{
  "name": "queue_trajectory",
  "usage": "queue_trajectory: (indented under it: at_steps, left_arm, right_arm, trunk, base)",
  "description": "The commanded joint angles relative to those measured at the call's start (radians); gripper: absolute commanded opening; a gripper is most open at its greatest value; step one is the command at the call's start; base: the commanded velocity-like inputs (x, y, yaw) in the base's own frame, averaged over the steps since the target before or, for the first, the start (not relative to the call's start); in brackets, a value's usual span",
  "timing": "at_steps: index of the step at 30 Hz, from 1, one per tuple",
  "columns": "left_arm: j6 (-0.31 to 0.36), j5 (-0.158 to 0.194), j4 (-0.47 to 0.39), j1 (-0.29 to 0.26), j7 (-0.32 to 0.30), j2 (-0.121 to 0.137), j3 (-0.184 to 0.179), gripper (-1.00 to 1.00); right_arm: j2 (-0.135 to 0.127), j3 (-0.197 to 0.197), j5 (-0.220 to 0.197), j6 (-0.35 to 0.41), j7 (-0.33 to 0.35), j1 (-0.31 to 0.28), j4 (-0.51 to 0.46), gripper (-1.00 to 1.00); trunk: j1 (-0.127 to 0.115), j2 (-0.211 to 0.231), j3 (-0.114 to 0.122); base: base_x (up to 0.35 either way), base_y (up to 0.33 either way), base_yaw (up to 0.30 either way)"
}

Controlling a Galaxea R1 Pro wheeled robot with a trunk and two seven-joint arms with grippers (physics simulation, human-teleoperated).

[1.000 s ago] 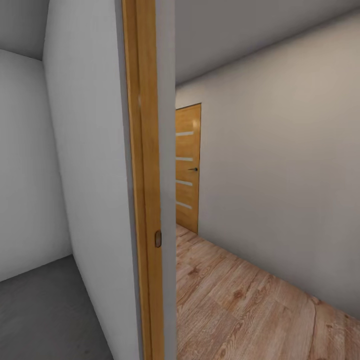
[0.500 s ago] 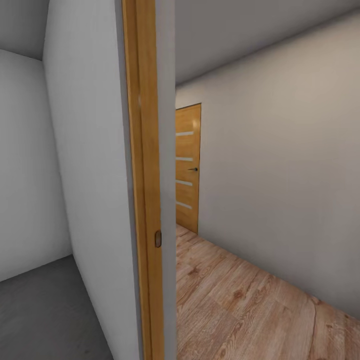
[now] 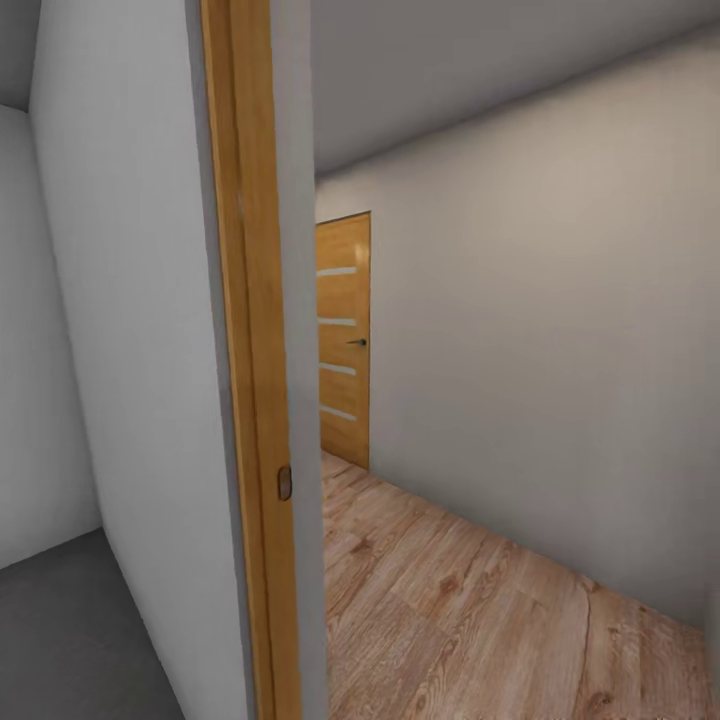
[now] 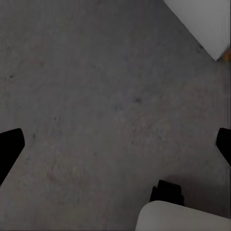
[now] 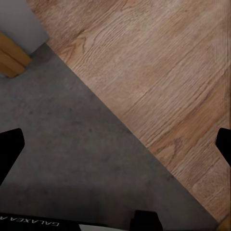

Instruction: Move the two storage containers from the living room to the garage. In the garage, place one container on the floor and stack the other container on top of it (either order is fine).

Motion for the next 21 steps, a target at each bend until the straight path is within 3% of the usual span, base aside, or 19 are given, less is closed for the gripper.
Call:
queue_trajectory:
  at_steps: [1,17,21]
  left_arm:
    - [-0.009,0.010,0.004,-0.002,-0.001,0.000,-0.003,1.00]
    - [-0.009,0.010,0.004,-0.002,-0.001,0.000,-0.003,1.00]
    - [-0.009,0.010,0.004,-0.002,-0.001,0.000,-0.003,1.00]
  right_arm:
    - [0.000,-0.001,0.007,-0.007,0.000,-0.002,0.005,1.00]
    - [0.000,-0.001,0.007,-0.007,0.000,-0.002,0.005,1.00]
    - [0.001,-0.001,0.007,-0.006,0.000,-0.002,0.005,1.00]
  trunk:
    - [0.000,-0.001,0.000]
    - [0.000,-0.001,0.015]
    - [0.000,-0.001,0.016]
  base:
    - [0.000,0.000,-0.242]
    - [0.000,0.000,-0.242]
    - [0.000,0.000,-0.092]
